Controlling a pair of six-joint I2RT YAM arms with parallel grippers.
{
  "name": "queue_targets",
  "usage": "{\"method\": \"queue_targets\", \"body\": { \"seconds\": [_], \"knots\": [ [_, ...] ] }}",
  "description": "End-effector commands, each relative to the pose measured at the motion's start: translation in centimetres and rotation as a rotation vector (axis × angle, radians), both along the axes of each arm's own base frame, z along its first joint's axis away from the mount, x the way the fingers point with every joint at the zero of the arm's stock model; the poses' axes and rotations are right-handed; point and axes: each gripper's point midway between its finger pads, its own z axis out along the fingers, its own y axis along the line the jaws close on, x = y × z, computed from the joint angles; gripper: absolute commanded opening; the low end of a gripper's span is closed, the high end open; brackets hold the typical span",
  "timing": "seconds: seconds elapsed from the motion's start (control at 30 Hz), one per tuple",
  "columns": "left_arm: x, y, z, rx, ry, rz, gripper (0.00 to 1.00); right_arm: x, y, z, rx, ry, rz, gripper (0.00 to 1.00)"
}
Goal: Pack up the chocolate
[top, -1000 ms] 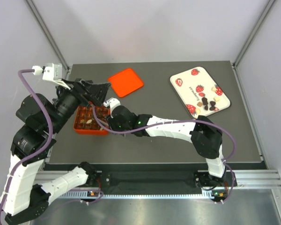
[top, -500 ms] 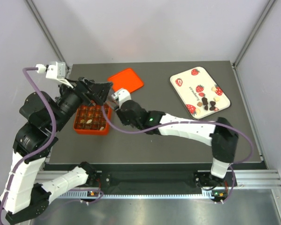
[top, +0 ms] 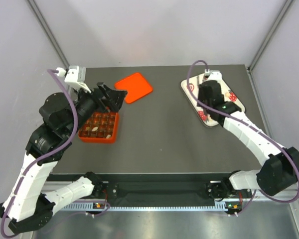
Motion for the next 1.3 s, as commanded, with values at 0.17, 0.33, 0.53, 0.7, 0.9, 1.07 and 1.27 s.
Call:
{"method": "queue_targets", "body": {
  "seconds": [0.17, 0.33, 0.53, 0.7, 0.9, 1.07, 1.27],
  "knots": [
    [1.2, -0.9, -0.1, -0.013, -0.014, -0.003, 0.99, 0.7, -10.9, -3.3, 0.022, 0.147, -0.251, 0.39],
    [1.3, -0.9, -0.4, -0.013, -0.004, -0.001, 0.99, 0.9, -13.4, -5.5, 0.079, 0.213, -0.315, 0.39],
    [1.2, -0.9, -0.6, -0.014, -0.001, -0.002, 0.99, 0.2, -14.4, -7.4, 0.138, 0.259, -0.353, 0.4],
    [1.2, -1.0, -0.8, -0.013, 0.004, -0.005, 0.99, -0.6, -15.8, -8.6, 0.127, 0.292, -0.396, 0.4],
    [1.3, -1.1, -0.9, -0.019, 0.005, -0.007, 0.99, -1.8, -16.1, -8.7, 0.117, 0.311, -0.412, 0.41],
    [1.5, -1.6, -1.7, -0.023, 0.02, -0.022, 0.99, -2.3, -16.3, -8.1, 0.115, 0.291, -0.415, 0.42],
    [1.6, -2.0, -1.5, -0.025, 0.018, -0.031, 0.99, -1.6, -17.2, -5.7, 0.061, 0.23, -0.416, 0.41]
  ]
}}
